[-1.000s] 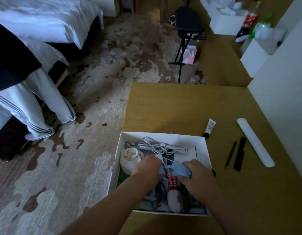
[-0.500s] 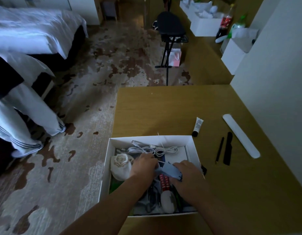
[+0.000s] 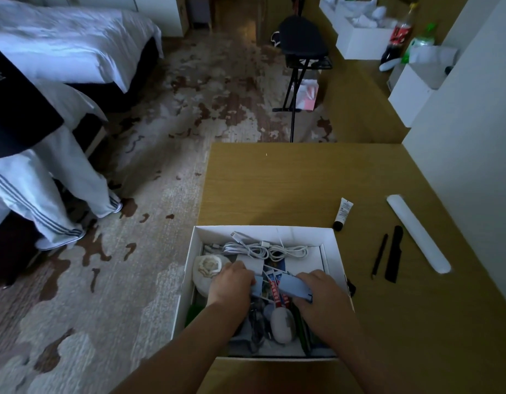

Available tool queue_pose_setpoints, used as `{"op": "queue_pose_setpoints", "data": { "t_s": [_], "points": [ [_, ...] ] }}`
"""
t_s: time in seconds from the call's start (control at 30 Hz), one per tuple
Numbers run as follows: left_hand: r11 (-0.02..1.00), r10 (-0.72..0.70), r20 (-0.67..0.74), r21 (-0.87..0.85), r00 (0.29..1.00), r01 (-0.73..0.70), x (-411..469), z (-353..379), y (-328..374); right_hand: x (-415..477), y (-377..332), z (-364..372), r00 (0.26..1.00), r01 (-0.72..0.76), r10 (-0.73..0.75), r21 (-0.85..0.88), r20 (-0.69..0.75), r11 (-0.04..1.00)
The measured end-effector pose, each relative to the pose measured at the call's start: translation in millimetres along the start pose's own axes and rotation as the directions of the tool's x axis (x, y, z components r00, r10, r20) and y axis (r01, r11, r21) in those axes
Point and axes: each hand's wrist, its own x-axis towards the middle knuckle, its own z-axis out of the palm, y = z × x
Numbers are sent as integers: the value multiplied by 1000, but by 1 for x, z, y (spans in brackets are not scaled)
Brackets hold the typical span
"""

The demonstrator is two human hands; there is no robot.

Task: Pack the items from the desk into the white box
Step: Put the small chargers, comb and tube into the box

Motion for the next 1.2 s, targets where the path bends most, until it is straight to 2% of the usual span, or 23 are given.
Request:
{"op": "queue_pose_setpoints", "data": {
  "t_s": [0.13,0.27,0.43,0.6,0.7,0.77,0.9,1.0,1.2],
  "points": [
    [995,-47,-22,-94,999,45,1,-2,-6,7,-8,-1,996,-86,85,56,24,995],
    [989,-43,-60,-140,997,34,-3,0,-6,16,-18,0,986,-154,137,213,92,965],
    [978,-59,-10,-200,998,56,4,-4,-7,27,-26,5,950,-306,244,444,193,842],
    [929,-69,-3,-365,998,64,4,-17,-14,44,-28,14,954,-274,177,472,240,838],
    [915,-71,-21,-399,997,57,2,-21,-18,55,-33,24,954,-288,213,441,213,850],
    [920,-54,-15,-390,998,44,2,-21,-19,59,-37,29,954,-296,247,426,167,855],
    [936,-59,-22,-350,998,48,5,-22,-19,56,-42,34,971,-224,164,435,172,872],
    [945,-94,-61,-320,994,70,10,-23,-18,55,-39,34,979,-201,167,424,116,883],
    [930,-161,-117,-350,980,111,11,-20,-17,64,-41,35,1000,-19,18,287,8,958]
  ]
}}
